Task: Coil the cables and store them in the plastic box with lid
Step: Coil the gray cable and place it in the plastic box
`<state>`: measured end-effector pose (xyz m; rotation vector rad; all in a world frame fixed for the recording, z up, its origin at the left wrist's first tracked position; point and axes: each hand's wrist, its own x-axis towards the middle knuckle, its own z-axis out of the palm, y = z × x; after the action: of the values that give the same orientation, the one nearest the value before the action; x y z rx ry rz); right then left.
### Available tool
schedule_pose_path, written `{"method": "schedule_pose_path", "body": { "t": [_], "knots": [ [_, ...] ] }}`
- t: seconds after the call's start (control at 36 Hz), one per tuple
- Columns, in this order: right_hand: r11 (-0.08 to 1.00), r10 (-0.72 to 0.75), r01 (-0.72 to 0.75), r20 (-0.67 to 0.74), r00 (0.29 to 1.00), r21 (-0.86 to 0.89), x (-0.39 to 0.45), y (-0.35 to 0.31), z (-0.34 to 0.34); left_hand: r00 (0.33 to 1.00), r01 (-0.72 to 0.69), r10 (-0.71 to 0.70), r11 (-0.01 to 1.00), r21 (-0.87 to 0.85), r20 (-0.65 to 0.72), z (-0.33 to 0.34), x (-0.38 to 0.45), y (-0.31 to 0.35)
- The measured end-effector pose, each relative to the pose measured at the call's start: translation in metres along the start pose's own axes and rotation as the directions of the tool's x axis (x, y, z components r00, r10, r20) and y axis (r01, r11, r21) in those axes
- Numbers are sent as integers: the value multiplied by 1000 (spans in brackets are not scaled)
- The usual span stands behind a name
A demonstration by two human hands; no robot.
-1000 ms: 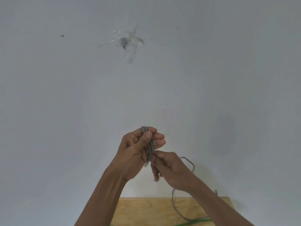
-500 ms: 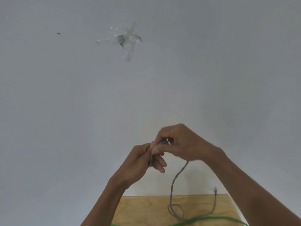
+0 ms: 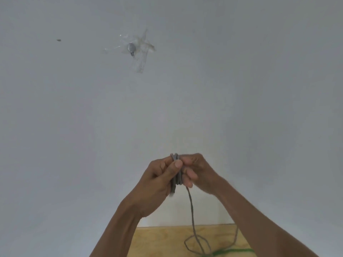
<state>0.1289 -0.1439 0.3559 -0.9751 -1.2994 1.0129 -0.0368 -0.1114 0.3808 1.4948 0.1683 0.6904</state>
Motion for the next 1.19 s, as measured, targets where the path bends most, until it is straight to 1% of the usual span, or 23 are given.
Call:
{"method": "schedule_pose_path", "body": {
  "t": [0.03,0.08,0.14,0.22,0.33,0.39,0.42,0.44,0.5,0.56,0.61,0.67,0.72,0.78,0.81,0.89,0.92,0.97,1.03,1.11,1.19],
  "knots": [
    [999,44,-45,-43,998,-8,-4,8,5,1000,-5,5,1000,-7,-15,-1,2,1],
    [987,76,-94,-139,987,-130,-14,19,15,999,-6,6,1000,-7,-47,-4,6,3],
    [969,63,-95,-143,988,-229,-22,22,26,995,0,6,998,66,-97,-8,10,5],
    [939,57,-95,-125,990,-331,-30,18,34,987,31,3,977,212,-159,-15,15,4],
    [782,21,-87,-113,993,-618,-35,3,27,982,30,56,896,443,-181,-28,16,-2],
    [677,-43,-8,-50,998,-736,-37,-14,24,987,52,32,857,513,-155,-35,15,-6],
    [647,-72,34,-17,997,-762,-37,-25,23,991,59,12,847,528,-130,-36,13,-8],
    [638,-89,66,12,996,-767,-35,-35,21,995,60,-7,847,528,-101,-35,11,-9],
    [630,-103,115,64,993,-768,-27,-54,14,997,74,-55,876,477,-54,-27,6,-9],
    [618,-120,159,107,987,-770,-16,-70,10,990,142,-128,883,448,-62,-18,2,-8],
    [666,-149,170,94,984,-726,-5,-78,2,980,198,-187,892,406,-68,-13,-1,-10],
    [737,-176,156,37,984,-658,9,-79,-9,977,210,-208,934,290,-38,-11,0,-12],
    [820,-190,160,1,982,-550,22,-73,-15,987,161,-159,976,145,-23,-12,-1,-8],
    [896,-195,160,-45,980,-414,27,-59,-14,994,111,-111,993,28,-4,-12,1,-3],
    [921,-186,157,-46,982,-357,28,-50,-9,996,86,-86,996,-15,-5,-13,1,0],
    [981,-104,97,-32,994,-167,10,-17,4,1000,20,-20,998,-59,5,-6,5,7],
    [989,-66,59,-47,997,-137,1,-8,9,1000,9,-9,998,-62,4,-4,6,8],
    [975,-27,4,-103,994,-222,-13,10,18,1000,4,-5,998,-68,-12,-1,10,12],
    [955,-13,-27,-132,991,-296,-22,17,28,999,5,-7,999,-33,-37,-3,14,14],
    [907,-47,-14,-134,990,-421,-28,15,40,995,3,2,999,50,-98,-13,16,16],
    [825,-83,-8,-135,987,-565,-32,7,37,987,-7,37,982,187,-159,-24,17,12]
  ]
}}
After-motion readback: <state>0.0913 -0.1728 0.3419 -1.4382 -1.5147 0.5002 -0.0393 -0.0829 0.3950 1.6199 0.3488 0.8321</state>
